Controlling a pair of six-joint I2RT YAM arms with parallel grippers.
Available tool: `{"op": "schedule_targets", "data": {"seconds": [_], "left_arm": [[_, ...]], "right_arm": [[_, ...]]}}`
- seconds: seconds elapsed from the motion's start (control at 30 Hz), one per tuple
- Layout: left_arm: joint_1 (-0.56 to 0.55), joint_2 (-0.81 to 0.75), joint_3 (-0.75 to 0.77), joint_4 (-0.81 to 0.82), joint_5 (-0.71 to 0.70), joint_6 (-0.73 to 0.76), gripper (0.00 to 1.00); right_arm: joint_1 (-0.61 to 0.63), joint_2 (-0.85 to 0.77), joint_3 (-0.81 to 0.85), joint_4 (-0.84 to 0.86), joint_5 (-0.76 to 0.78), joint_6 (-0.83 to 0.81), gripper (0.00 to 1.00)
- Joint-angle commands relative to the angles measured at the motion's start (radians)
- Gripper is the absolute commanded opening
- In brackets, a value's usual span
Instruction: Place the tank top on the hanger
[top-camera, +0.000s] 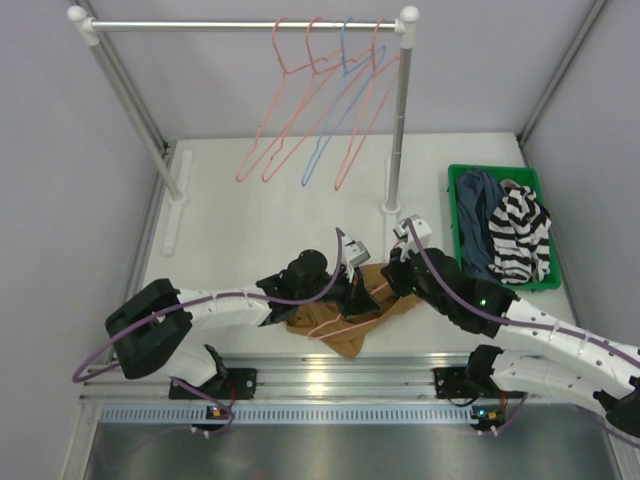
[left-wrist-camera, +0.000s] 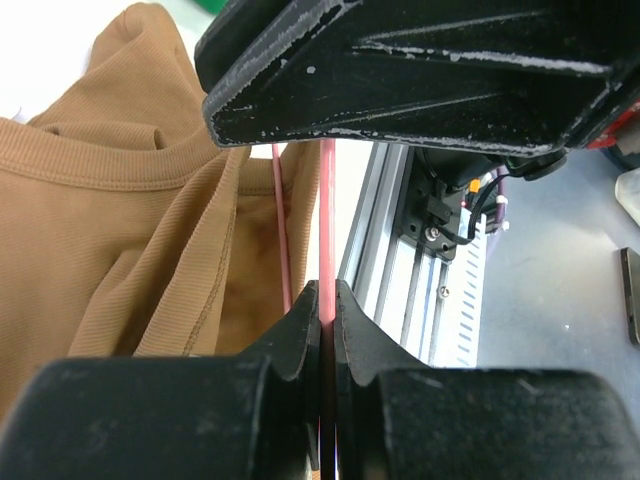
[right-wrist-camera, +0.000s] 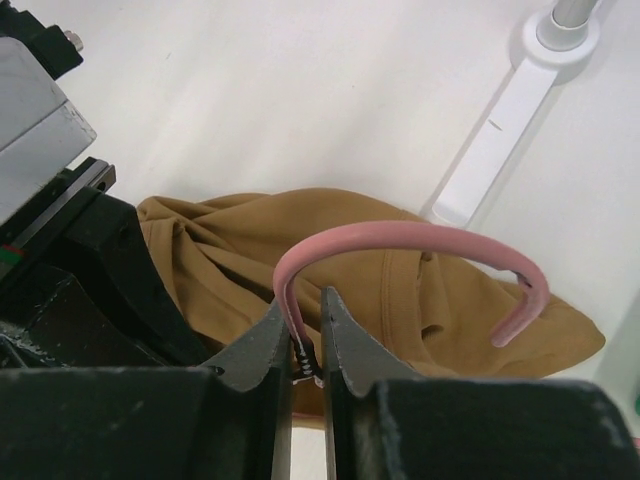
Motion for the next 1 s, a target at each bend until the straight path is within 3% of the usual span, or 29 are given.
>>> {"op": "schedule_targets", "data": {"seconds": [0.0,0.1,0.27,0.4,0.6,0.67,0.97], "left_arm": [[0.004,0.011,0.054,0.052,-0.016,-0.001,0.03],[0.004,0.022,0.059,0.047,-0.027,-0.006,0.08],[0.004,0.017,0.056,0.035,-0.064,-0.019,0.28],[0.004,-0.029,0.034,0.019,-0.108,-0.027,0.37],[0.004,-0.135,0.004,-0.089,-0.231,-0.039,0.39],[0.004,-0.19,-0.015,-0.141,-0.33,-0.064,0.39],[0.004,-0.388,-0.046,-0.572,-0.674,-0.251,0.39]], "right_arm": [[0.034,0.015,0.015,0.032,0.082,-0.005,0.0],[0.051,0.029,0.023,0.026,0.108,-0.014,0.0],[0.089,0.052,0.047,-0.013,0.186,-0.019,0.0],[0.118,0.072,0.07,-0.066,0.251,0.005,0.0],[0.138,0.063,0.069,-0.095,0.274,0.05,0.0],[0.137,0.054,0.067,-0.101,0.272,0.065,0.0],[0.14,0.046,0.073,-0.142,0.291,0.108,0.0]]}}
